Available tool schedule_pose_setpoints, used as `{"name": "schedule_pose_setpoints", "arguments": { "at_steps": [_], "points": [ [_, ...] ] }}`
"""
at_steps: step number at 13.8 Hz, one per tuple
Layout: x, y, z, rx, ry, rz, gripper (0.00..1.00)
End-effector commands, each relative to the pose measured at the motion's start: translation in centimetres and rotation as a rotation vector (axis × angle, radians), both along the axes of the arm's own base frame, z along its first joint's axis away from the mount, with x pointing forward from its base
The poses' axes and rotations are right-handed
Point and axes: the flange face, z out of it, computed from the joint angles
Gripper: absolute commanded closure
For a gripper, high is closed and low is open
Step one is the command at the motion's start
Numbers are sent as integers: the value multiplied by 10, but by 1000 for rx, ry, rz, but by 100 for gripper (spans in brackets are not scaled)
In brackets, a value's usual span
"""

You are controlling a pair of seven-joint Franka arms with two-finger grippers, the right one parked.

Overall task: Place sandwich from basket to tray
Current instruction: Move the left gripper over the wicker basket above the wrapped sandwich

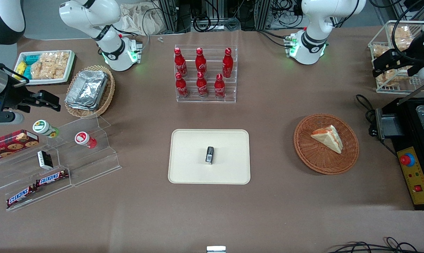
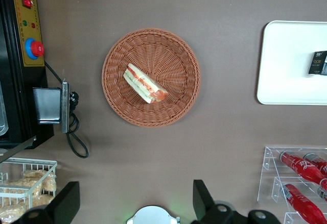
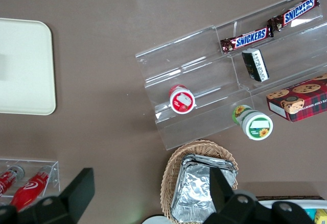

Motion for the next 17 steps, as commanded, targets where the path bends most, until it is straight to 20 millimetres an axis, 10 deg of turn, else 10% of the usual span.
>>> {"name": "schedule_pose_setpoints", "arguments": {
  "at_steps": [1,7,17],
  "points": [
    [3,3,1,-6,-2,11,1],
    [7,8,-16,-7,24,87,1],
    [39,2,-136,4,14,439,1]
  ]
}}
